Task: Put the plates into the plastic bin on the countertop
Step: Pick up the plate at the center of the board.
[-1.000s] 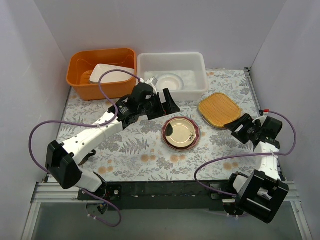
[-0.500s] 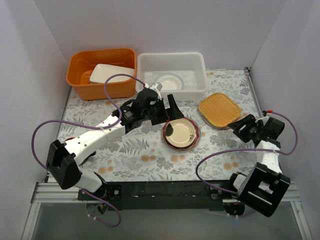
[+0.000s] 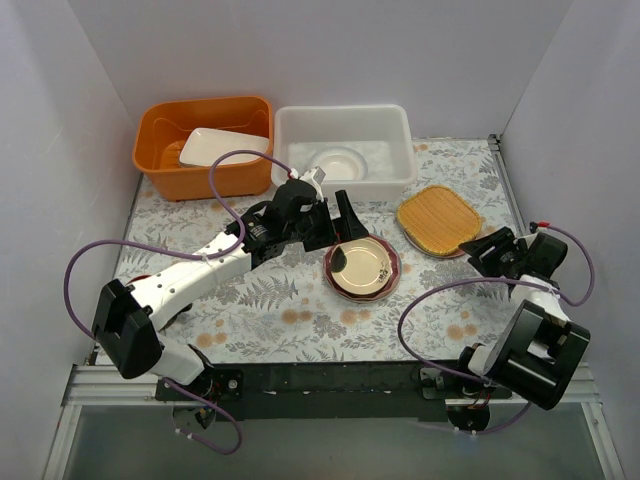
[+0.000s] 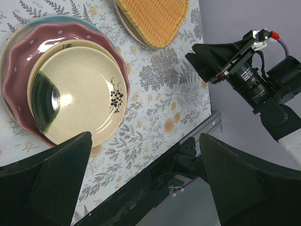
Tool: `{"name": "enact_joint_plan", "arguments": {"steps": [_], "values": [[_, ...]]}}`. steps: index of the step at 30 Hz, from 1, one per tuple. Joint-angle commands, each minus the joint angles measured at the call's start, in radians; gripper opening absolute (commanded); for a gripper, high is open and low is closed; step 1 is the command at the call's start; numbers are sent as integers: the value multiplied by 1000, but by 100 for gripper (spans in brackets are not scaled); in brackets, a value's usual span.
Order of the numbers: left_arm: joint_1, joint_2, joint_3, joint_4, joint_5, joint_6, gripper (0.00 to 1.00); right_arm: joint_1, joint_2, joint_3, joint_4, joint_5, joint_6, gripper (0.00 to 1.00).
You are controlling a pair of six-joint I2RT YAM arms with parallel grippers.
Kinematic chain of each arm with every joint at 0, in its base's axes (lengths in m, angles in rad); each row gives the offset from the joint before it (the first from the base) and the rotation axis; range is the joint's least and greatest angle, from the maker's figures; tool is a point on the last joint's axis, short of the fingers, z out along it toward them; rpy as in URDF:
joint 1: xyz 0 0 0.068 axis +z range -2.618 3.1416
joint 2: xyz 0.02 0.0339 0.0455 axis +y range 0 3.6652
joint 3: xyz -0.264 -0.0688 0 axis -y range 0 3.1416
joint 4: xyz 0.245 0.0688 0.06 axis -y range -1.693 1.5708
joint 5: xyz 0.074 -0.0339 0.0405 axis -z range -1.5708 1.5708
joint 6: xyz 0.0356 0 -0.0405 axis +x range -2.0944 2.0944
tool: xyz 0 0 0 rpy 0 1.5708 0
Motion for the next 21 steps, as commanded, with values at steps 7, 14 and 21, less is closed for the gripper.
{"name": "enact_joint_plan", "arguments": {"steps": [7,14,21], "values": [[-6,12,14,29,29,20,98,-6,142,36,168,-27,73,61],[-6,44,29,22,51,29,98,-4,194,64,186,-36,73,61],[-6,51,24,21,51,29,98,2,254,101,211,-46,90,60]]}}
